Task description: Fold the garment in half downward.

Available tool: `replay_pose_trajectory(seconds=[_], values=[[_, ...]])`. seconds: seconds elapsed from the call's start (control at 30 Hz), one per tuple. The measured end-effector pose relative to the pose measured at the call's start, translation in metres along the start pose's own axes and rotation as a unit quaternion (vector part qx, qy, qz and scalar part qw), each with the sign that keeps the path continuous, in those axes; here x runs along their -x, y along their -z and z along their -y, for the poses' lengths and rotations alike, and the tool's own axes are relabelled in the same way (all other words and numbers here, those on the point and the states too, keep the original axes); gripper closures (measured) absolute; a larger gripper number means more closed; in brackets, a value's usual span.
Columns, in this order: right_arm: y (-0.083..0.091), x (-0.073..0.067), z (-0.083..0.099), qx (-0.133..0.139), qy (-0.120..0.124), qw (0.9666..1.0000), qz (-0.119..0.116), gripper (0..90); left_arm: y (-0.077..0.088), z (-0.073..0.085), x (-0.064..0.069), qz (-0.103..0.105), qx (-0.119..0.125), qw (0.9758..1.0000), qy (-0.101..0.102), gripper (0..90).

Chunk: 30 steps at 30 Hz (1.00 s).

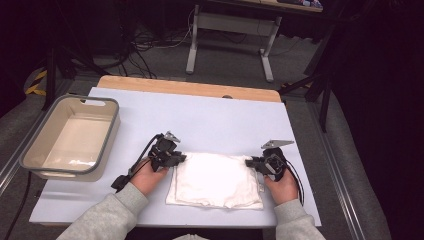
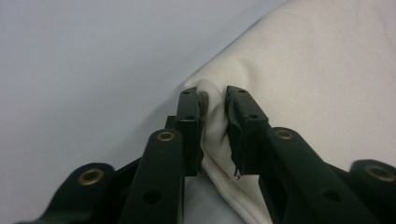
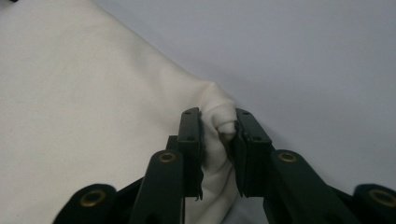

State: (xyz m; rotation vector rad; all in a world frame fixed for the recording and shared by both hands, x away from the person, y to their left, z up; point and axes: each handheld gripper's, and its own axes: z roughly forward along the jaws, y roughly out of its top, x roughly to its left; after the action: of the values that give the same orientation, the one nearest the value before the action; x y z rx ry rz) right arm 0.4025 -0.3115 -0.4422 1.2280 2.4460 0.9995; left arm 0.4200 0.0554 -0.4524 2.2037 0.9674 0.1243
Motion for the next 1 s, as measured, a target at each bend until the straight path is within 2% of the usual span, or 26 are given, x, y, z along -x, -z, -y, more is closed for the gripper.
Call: replay_pose_trajectory(seconds=[0.13, 0.2, 0.37, 0.47, 0.57, 0.73, 0.83, 0.93, 1.0], values=[[0.002, -0.002, -0.003, -0.004, 0.002, 1.0000, 0.008, 78.0, 0.003, -0.003, 0.002, -0.018, -0.003, 0.9998, -0.007, 82.8], [0.004, -0.001, -0.006, 0.002, 0.001, 0.9999, 0.014, 78.0, 0.006, -0.004, 0.001, -0.020, 0.005, 0.9998, -0.004, 83.8], [0.004, 0.001, -0.016, 0.024, 0.008, 0.9992, 0.032, 77.6, 0.011, -0.012, -0.004, -0.044, 0.036, 0.9984, 0.003, 84.1], [-0.002, 0.005, -0.023, 0.031, 0.007, 0.9985, 0.045, 77.2, 0.008, -0.014, -0.008, -0.055, 0.045, 0.9974, 0.005, 83.9], [-0.008, 0.008, -0.027, 0.033, 0.001, 0.9981, 0.051, 76.9, 0.004, -0.015, -0.013, -0.061, 0.045, 0.9970, 0.015, 83.8], [-0.015, 0.011, -0.029, 0.031, 0.000, 0.9973, 0.066, 74.9, -0.001, -0.017, -0.015, -0.072, 0.053, 0.9960, 0.010, 83.6], [-0.017, 0.013, -0.028, 0.030, -0.008, 0.9969, 0.072, 71.5, -0.004, -0.017, -0.015, -0.075, 0.050, 0.9959, 0.008, 83.4], [-0.016, 0.013, -0.028, 0.033, -0.008, 0.9956, 0.087, 59.4, -0.005, -0.016, -0.016, -0.079, 0.049, 0.9956, 0.008, 80.4], [-0.012, 0.012, -0.029, 0.039, -0.005, 0.9936, 0.106, 54.4, -0.003, -0.016, -0.017, -0.076, 0.055, 0.9955, 0.014, 77.2]])
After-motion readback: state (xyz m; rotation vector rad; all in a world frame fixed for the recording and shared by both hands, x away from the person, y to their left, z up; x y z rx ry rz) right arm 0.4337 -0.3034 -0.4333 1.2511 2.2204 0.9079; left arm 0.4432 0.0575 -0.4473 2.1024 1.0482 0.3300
